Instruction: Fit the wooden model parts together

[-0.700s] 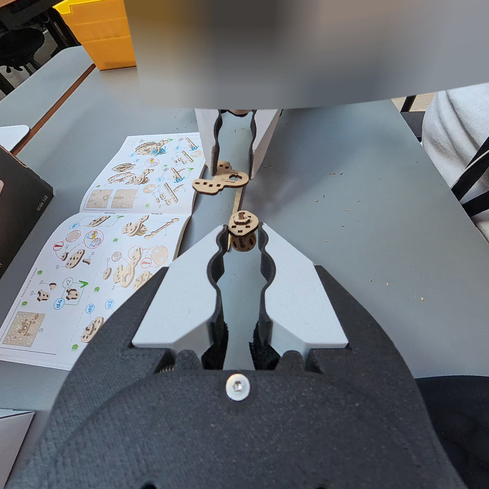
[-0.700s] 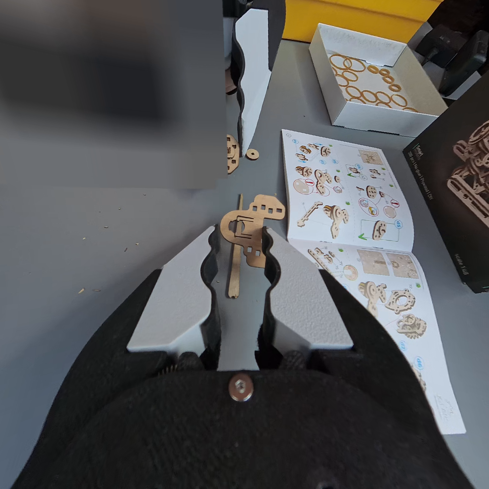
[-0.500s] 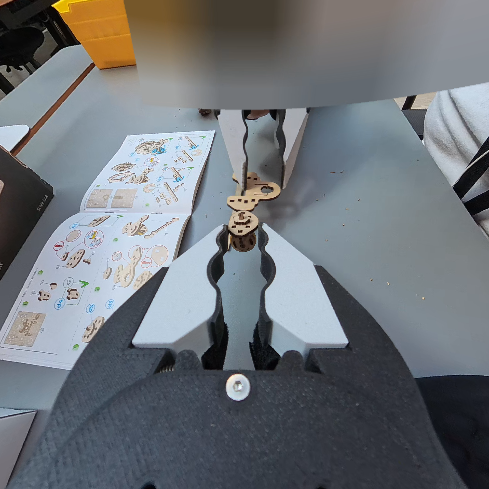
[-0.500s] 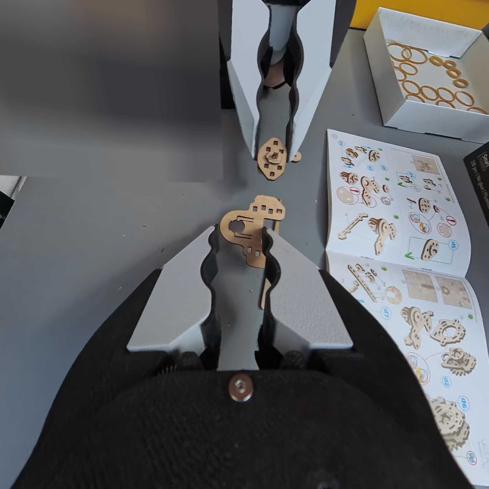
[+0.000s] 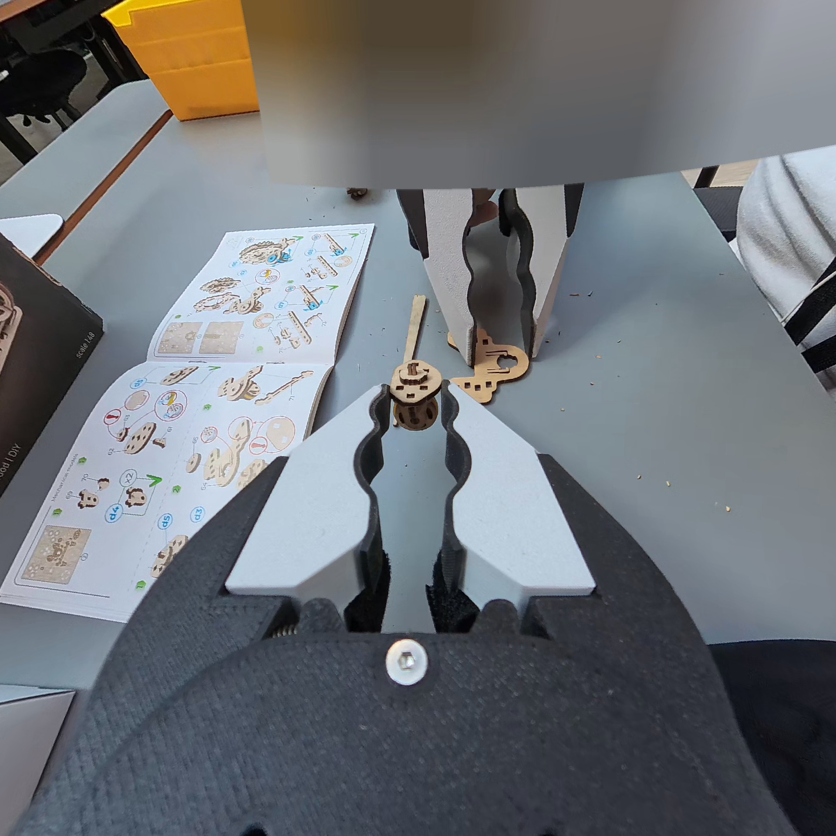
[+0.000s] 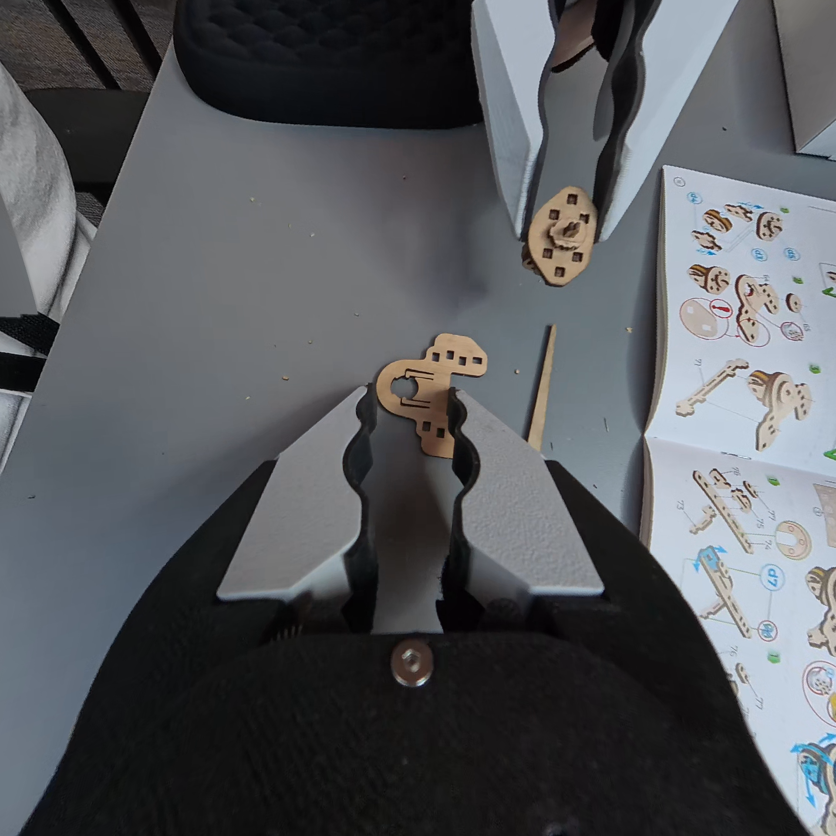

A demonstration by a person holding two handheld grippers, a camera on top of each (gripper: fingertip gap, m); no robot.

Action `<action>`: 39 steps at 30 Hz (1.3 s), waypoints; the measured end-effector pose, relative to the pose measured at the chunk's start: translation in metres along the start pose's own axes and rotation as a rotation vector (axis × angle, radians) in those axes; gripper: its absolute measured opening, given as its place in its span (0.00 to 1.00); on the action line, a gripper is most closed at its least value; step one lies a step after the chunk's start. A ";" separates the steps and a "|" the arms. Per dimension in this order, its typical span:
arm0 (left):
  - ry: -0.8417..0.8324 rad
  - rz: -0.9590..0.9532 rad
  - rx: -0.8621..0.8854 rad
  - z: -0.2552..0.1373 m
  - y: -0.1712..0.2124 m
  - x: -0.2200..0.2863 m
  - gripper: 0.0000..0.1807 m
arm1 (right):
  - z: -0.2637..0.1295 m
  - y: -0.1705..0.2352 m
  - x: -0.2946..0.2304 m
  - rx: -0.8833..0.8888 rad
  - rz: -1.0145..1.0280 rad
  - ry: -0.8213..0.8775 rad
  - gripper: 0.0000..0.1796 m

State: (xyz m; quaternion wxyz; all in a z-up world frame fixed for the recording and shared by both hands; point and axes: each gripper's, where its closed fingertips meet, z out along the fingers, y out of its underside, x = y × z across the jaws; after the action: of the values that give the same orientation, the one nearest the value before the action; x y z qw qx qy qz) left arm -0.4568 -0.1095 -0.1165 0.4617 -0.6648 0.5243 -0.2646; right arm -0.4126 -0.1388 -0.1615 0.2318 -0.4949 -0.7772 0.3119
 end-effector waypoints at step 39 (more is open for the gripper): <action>-0.003 -0.002 -0.003 -0.001 0.001 -0.001 0.11 | -0.028 0.027 0.022 -0.031 -0.016 0.016 0.13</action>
State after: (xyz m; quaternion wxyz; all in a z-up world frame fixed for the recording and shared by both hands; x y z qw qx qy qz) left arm -0.4584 -0.1086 -0.1169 0.4612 -0.6665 0.5232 -0.2632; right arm -0.3865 -0.1028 -0.1599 0.2329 -0.4946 -0.7841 0.2938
